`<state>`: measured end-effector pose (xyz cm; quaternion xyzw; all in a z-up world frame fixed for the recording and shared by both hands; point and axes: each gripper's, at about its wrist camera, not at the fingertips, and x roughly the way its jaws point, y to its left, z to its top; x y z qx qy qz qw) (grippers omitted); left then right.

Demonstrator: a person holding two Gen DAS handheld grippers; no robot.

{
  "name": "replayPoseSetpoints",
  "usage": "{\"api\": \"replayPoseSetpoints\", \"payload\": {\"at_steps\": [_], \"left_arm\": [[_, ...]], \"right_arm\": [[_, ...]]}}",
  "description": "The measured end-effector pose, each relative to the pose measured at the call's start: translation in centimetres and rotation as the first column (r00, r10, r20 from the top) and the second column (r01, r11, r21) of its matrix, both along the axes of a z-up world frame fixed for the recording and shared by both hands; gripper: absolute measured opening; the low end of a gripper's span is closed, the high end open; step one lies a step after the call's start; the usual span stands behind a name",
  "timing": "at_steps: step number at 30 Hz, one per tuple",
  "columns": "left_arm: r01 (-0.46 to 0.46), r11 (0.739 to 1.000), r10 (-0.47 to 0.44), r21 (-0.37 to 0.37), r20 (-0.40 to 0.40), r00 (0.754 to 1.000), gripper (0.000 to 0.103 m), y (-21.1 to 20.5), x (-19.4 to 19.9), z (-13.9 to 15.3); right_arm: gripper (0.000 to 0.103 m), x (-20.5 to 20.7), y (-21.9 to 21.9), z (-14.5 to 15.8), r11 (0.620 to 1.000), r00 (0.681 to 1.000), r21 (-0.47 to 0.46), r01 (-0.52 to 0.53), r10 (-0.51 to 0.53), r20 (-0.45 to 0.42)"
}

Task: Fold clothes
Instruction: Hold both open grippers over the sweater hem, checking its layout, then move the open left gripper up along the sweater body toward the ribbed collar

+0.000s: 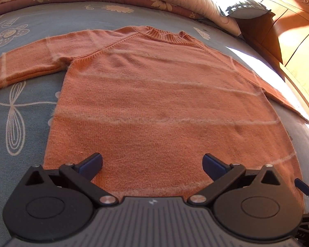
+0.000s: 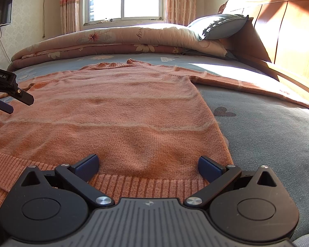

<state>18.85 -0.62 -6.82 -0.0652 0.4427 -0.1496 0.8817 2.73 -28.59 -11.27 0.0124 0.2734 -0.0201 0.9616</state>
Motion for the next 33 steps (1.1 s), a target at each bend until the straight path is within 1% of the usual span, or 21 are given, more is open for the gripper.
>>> {"api": "replayPoseSetpoints", "payload": {"at_steps": [2,6,9,12,16,20,23,25,33], "left_arm": [[0.008,1.0,-0.008,0.005,0.015,1.0,0.102,0.5,-1.0,-0.1],[0.008,0.999,-0.008,0.049,0.018,1.0,0.102,1.4,-2.4,0.3],[0.001,0.997,-0.003,0.077,0.023,1.0,0.102,1.5,-2.4,1.0],[0.016,0.997,-0.02,0.082,0.047,0.999,0.102,0.7,-2.0,1.9],[0.073,0.994,-0.079,0.081,0.07,0.994,0.102,-2.0,-0.7,2.7],[0.158,0.983,-0.167,0.097,0.102,0.981,0.102,-5.9,0.8,2.7],[0.182,0.979,-0.192,0.089,0.112,0.975,0.102,-7.9,2.2,2.4],[0.173,0.983,-0.179,0.069,0.107,0.978,0.102,-8.1,3.1,2.0],[0.046,0.996,-0.053,0.077,0.081,0.995,0.102,-4.8,5.3,0.2]], "right_arm": [[0.103,0.0,0.0,0.0,1.0,1.0,0.0,0.0,0.0,0.0],[0.103,0.0,0.0,0.0,1.0,1.0,0.001,0.0,0.0,-0.001],[0.103,0.0,0.0,0.1,1.0,1.0,0.002,0.001,-0.001,-0.002],[0.103,-0.1,0.0,0.1,1.0,1.0,0.002,0.0,0.0,-0.002],[0.103,-0.1,0.0,0.1,1.0,1.0,0.002,0.0,0.0,-0.002],[0.103,-0.1,0.0,0.1,1.0,1.0,0.003,0.0,0.0,-0.002],[0.103,-0.1,0.0,0.1,1.0,1.0,0.003,0.0,0.0,-0.002],[0.103,0.0,0.0,0.1,1.0,1.0,0.003,0.0,0.0,-0.003],[0.103,0.0,0.0,0.1,1.0,1.0,0.005,-0.001,0.001,-0.004]]}}
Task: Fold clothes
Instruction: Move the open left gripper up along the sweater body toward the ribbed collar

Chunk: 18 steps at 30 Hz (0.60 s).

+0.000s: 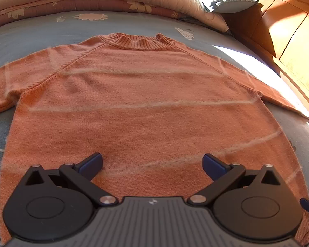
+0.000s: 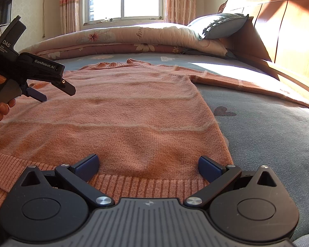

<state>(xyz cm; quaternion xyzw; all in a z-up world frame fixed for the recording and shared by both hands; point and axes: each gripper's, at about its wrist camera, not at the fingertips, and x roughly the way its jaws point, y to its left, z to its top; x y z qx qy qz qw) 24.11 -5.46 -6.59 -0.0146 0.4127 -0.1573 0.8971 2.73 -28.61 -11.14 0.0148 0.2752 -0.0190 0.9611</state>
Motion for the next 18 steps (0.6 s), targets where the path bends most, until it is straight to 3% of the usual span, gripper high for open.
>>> {"api": "replayPoseSetpoints", "payload": {"at_steps": [6,12,18], "left_arm": [[-0.081,0.996,0.08,-0.025,-0.031,0.996,0.102,3.2,0.7,0.0],[-0.015,0.998,0.013,-0.054,-0.039,0.999,0.102,2.8,-1.2,1.0],[-0.008,0.998,0.005,-0.065,-0.049,0.999,0.102,3.8,-2.8,0.7]], "right_arm": [[0.103,0.1,-0.1,0.0,1.0,1.0,0.0,-0.001,0.001,0.0],[0.103,0.1,0.0,-0.1,1.0,1.0,-0.002,-0.002,0.002,0.001],[0.103,0.1,0.0,-0.1,1.0,1.0,-0.004,-0.002,0.002,0.003]]}}
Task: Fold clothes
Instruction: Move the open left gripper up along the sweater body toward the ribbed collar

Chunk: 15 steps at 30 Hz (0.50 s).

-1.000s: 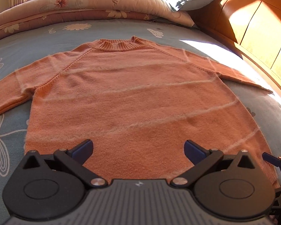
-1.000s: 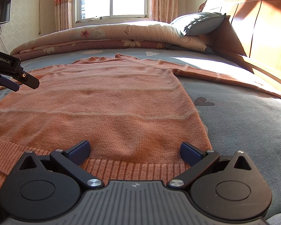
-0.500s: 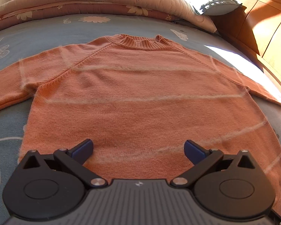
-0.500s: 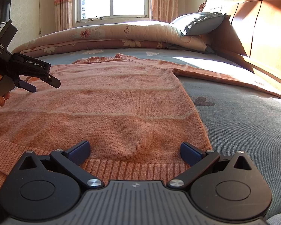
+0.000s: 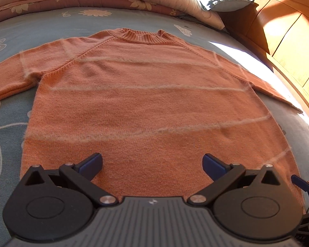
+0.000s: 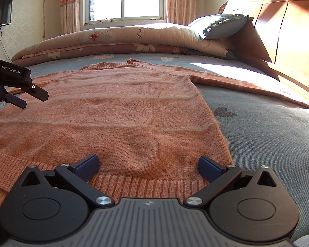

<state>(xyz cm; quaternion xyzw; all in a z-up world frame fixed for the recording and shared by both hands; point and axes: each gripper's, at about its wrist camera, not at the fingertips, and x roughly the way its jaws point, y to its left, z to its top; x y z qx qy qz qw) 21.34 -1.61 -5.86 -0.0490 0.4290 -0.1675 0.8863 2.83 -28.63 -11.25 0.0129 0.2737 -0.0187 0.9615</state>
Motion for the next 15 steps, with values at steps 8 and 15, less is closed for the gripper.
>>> {"api": "replayPoseSetpoints", "payload": {"at_steps": [8,15], "left_arm": [[0.004,1.0,-0.004,-0.012,-0.012,1.0,0.102,1.6,-2.1,-0.3],[-0.022,0.999,0.022,-0.036,-0.004,1.0,0.102,3.4,-1.6,1.7]], "right_arm": [[0.103,0.1,0.3,0.6,1.0,0.999,-0.008,0.017,-0.017,-0.033],[0.103,2.8,1.0,6.0,0.999,0.999,0.025,-0.046,0.045,0.026]]}}
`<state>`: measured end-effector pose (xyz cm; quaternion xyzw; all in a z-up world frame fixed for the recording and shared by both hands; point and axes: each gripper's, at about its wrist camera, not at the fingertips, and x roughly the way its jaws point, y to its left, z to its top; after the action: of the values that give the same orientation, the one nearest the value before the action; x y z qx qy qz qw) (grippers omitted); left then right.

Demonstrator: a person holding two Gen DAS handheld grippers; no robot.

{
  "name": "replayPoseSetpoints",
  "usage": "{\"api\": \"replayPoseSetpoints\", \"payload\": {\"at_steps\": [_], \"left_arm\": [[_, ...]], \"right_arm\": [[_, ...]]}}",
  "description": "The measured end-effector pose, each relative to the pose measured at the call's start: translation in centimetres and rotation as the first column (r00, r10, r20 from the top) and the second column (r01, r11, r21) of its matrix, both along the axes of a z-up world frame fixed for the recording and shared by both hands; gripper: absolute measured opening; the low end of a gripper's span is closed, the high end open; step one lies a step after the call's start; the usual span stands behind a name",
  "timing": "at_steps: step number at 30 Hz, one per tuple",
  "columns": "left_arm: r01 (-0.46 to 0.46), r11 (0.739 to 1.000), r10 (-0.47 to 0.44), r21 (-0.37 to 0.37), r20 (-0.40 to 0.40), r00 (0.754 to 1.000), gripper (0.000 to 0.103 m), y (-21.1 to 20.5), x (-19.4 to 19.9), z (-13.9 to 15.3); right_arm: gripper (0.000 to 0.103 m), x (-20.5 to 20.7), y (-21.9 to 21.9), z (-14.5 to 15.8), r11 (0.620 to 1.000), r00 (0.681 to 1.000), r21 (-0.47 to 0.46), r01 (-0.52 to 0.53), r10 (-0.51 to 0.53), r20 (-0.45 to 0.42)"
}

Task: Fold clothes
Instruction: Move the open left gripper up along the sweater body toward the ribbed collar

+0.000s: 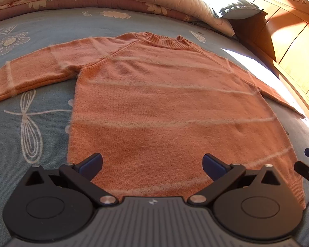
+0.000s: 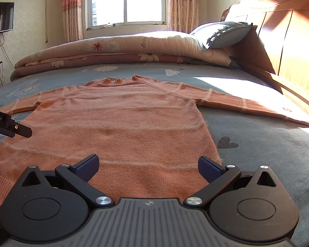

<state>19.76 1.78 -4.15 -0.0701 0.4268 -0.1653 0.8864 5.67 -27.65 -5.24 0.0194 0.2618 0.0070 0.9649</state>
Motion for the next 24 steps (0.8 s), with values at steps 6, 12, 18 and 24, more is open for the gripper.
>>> {"api": "replayPoseSetpoints", "payload": {"at_steps": [6,12,18,24], "left_arm": [[-0.033,0.998,0.033,-0.058,0.003,0.999,0.102,1.0,2.2,2.2],[-0.061,0.986,0.058,-0.155,-0.021,0.998,0.102,-1.0,9.4,1.8],[-0.12,0.967,0.107,-0.225,-0.067,0.992,0.102,-3.2,16.6,0.3],[-0.164,0.953,0.146,-0.255,-0.087,0.985,0.102,-4.5,20.6,-2.7]], "right_arm": [[0.103,8.1,0.9,1.3,0.976,0.981,0.11,-0.186,0.192,-0.04],[0.103,11.3,-0.4,-3.4,0.925,0.965,0.33,-0.187,0.236,-0.113],[0.103,11.4,-1.2,-3.7,0.902,0.956,0.38,-0.205,0.269,-0.121],[0.103,11.4,-1.0,-3.8,0.909,0.952,0.35,-0.225,0.283,-0.121]]}}
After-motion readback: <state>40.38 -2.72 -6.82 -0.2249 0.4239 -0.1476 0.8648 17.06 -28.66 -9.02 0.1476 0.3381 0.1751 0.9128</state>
